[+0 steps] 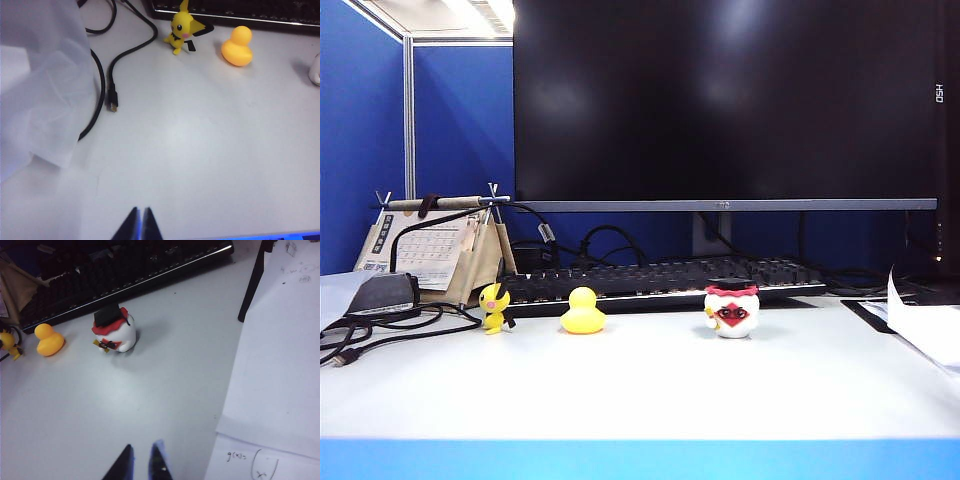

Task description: Pick up the doll with a different color than the other dolls and place it near you.

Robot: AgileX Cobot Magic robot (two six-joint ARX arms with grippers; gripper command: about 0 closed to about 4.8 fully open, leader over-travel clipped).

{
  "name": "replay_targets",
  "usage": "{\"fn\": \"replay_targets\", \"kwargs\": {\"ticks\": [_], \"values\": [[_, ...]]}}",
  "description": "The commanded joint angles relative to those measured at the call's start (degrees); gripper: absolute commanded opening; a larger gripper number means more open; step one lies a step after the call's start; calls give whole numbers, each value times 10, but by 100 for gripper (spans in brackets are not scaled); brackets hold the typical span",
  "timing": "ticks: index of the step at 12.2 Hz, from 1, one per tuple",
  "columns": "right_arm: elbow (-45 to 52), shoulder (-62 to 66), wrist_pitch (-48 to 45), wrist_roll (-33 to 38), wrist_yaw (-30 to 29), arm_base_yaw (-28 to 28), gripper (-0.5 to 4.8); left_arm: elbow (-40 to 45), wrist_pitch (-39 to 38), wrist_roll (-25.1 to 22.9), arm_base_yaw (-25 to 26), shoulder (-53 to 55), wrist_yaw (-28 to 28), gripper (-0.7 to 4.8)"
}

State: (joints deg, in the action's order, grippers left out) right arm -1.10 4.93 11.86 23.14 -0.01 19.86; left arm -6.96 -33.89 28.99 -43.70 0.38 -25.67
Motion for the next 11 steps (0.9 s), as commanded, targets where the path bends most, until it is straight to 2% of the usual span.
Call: {"fn": "replay_targets", "kwargs": {"ticks": [1,2,5,6,8,9,11], "values": [[-1,0,-10,-28,95,0,53,-1,1,0,0,1,0,24],[-1,0,-12,-21,89,0,53,-1,1,0,0,1,0,24],[-1,1,14,13,13,0,53,-1,1,0,0,1,0,24],[-1,2,10,29,-59,3,55,-1,1,0,0,1,0,24],[-1,2,1,68,-82,12,102,-1,1,0,0,1,0,24],[-1,2,-57,71,-113,25,117,-1,1,0,0,1,0,24],[-3,10,-116,116,-117,30,118,-1,1,0,0,1,0,24]]}}
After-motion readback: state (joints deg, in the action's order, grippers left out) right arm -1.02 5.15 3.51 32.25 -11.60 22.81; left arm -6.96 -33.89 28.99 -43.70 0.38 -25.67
